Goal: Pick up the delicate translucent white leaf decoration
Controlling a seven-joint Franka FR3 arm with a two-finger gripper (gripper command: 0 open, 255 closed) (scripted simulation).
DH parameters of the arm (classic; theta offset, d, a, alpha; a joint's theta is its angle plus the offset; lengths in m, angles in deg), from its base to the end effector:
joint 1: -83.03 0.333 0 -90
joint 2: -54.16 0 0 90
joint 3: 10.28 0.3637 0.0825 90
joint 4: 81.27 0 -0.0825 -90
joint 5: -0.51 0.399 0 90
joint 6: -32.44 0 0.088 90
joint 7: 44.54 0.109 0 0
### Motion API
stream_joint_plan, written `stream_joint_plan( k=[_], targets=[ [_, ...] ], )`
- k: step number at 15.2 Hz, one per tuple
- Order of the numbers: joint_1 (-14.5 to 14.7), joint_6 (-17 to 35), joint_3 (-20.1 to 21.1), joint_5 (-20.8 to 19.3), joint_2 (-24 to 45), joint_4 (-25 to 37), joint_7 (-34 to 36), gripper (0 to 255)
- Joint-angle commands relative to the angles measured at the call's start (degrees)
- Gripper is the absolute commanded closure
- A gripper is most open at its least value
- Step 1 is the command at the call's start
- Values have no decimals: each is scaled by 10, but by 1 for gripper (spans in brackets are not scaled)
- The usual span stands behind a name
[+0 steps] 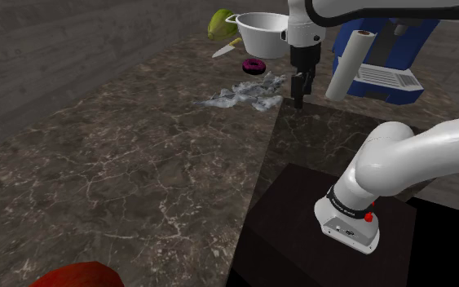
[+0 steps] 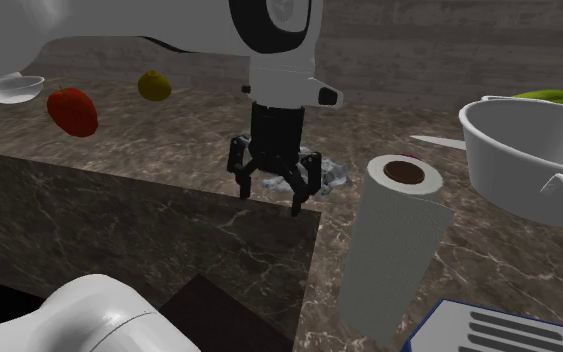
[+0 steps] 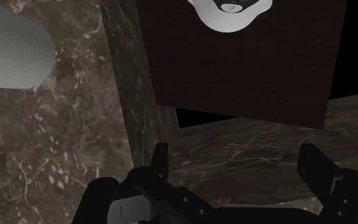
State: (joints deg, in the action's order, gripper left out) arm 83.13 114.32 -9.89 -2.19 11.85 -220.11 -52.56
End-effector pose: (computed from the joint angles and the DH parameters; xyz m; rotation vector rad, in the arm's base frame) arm 0.2796 -0.0027 0.5665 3.0729 0.2240 -0.4006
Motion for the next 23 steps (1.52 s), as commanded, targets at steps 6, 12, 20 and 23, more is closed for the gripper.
stream_joint_plan(
  k=[6, 12, 20, 23],
  targets=[
    [9, 40, 20, 77, 41, 44, 64, 0],
    [17, 92, 40, 154, 94, 105, 132, 0],
    [20, 153, 50, 186, 114, 95, 153, 0],
    [20, 171, 51, 188, 113, 75, 149, 0]
  ],
)
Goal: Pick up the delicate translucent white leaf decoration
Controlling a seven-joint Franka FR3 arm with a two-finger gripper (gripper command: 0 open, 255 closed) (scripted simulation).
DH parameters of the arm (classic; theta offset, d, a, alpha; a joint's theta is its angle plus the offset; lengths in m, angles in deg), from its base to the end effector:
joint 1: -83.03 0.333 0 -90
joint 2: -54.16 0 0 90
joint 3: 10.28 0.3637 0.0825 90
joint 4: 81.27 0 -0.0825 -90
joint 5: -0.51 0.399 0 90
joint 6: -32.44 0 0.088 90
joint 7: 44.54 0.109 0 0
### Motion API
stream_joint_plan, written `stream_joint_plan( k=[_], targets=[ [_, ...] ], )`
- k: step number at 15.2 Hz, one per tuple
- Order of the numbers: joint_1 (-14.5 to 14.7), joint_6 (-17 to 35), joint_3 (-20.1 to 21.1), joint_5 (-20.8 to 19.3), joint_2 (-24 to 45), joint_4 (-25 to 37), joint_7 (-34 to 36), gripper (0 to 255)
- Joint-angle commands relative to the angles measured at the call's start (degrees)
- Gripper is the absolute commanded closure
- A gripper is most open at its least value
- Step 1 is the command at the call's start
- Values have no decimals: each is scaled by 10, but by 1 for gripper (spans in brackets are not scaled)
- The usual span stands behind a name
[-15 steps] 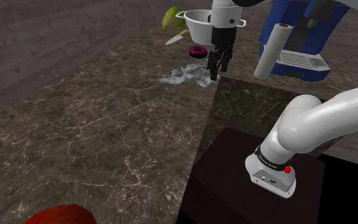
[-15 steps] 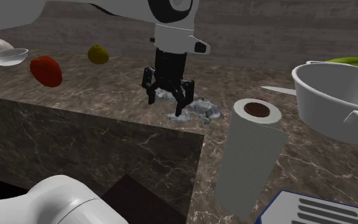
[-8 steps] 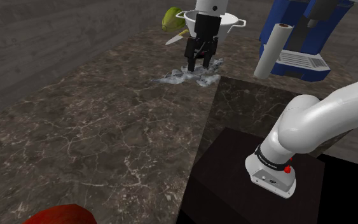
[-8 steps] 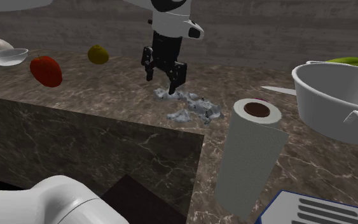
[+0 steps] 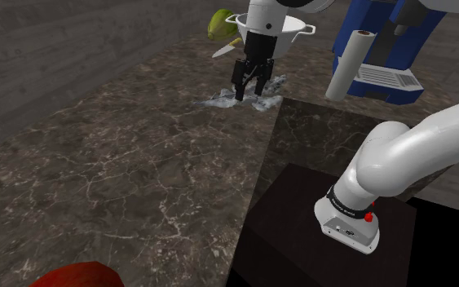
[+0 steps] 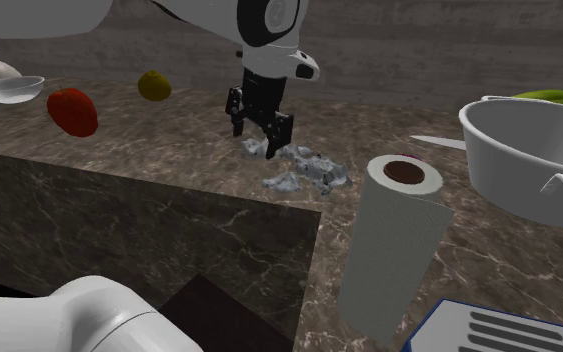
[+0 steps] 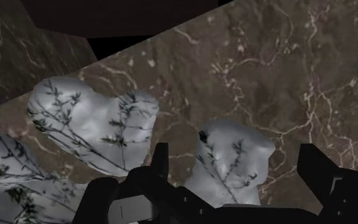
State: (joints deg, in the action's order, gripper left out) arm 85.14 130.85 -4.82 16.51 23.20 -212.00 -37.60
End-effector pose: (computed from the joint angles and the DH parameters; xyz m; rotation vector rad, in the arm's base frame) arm 0.3701 0.0832 0.5911 -2.9176 0.0696 0.0753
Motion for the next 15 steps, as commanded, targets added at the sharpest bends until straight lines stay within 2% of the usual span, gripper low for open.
stream_joint_plan(
  k=[1, 2, 11, 15],
  targets=[
    [0, 6, 1, 1, -1, -6, -1, 0],
    [0, 6, 1, 1, 0, -6, -1, 255],
    [0, 6, 1, 1, 0, -6, -1, 255],
    [0, -23, -2, -2, 2, 26, 5, 255]
  ],
)
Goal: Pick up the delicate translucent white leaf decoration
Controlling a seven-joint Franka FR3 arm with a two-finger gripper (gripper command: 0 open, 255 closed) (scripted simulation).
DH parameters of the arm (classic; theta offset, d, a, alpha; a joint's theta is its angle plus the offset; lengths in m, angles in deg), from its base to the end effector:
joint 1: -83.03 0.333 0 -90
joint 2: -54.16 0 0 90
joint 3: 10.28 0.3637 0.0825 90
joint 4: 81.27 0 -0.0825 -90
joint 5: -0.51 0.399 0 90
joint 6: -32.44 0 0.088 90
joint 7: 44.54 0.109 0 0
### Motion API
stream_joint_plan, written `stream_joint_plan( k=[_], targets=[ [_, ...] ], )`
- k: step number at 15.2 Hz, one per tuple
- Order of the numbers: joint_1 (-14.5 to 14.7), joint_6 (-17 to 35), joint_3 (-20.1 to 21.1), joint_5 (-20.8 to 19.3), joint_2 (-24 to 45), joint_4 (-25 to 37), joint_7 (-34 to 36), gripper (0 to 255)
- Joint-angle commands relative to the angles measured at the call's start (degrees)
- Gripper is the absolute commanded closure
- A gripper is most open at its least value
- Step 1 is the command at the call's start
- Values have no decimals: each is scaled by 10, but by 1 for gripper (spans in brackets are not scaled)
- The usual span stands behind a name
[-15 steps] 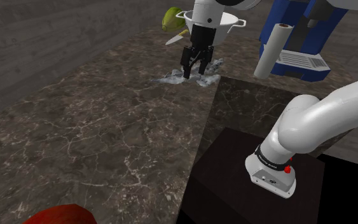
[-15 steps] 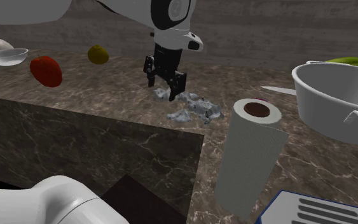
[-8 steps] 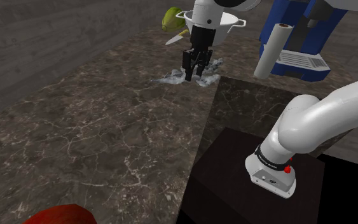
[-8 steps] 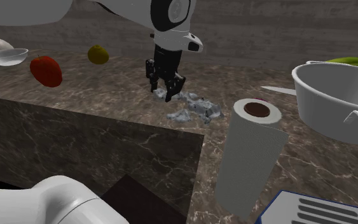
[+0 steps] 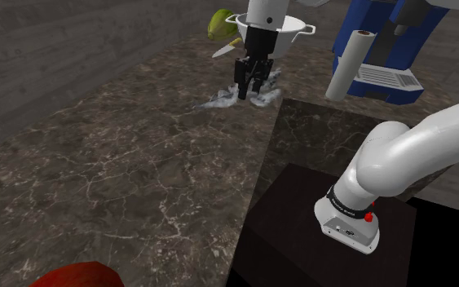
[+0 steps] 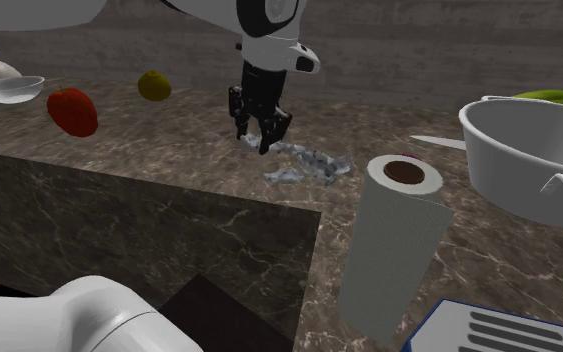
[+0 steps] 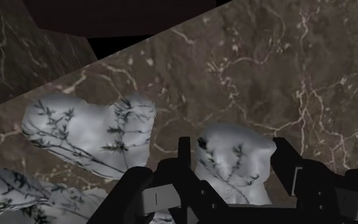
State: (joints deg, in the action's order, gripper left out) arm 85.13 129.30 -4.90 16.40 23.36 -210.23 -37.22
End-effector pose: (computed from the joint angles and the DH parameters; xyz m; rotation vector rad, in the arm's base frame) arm 0.3706 0.0837 0.6031 -2.9175 0.0695 0.0749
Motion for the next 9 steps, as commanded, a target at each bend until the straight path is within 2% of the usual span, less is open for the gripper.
stream_joint_plan(
  k=[1, 9],
  targets=[
    [0, -15, -1, -1, 1, 16, 3, 255],
    [-1, -73, -5, -5, 11, 86, 16, 255]
  ],
)
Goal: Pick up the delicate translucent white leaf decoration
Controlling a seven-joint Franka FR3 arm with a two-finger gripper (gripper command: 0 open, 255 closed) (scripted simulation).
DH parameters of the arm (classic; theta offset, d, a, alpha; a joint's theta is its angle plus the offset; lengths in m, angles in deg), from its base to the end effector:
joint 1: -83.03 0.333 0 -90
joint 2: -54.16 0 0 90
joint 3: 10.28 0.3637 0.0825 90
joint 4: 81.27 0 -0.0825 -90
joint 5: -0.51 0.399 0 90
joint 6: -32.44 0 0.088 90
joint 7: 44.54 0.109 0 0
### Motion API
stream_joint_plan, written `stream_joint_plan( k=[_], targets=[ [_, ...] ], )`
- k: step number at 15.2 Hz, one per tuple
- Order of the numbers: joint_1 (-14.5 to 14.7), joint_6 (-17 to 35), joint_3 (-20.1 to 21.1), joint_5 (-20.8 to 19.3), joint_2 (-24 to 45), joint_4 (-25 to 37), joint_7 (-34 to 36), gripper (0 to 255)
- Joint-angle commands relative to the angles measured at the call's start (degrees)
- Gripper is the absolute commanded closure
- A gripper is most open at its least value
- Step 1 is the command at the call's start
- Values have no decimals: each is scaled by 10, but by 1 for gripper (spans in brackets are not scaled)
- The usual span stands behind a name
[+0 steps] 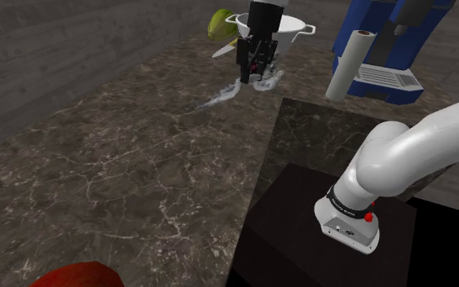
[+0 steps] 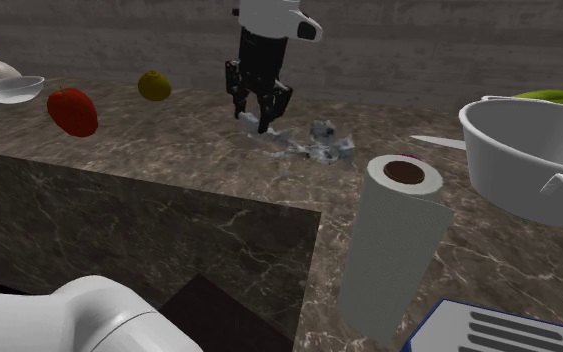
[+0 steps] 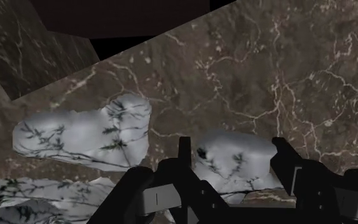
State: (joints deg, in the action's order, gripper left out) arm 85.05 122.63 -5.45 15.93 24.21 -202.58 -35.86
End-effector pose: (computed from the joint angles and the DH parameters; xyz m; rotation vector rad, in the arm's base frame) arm 0.3703 0.0829 0.6534 -2.9175 0.0693 0.0747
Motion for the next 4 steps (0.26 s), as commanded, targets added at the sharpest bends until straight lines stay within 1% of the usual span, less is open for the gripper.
stream_joint_plan(
  k=[1, 4],
  targets=[
    [0, -13, 0, -1, 5, 19, 4, 255],
    [0, -22, -1, -1, 7, 29, 6, 255]
  ],
)
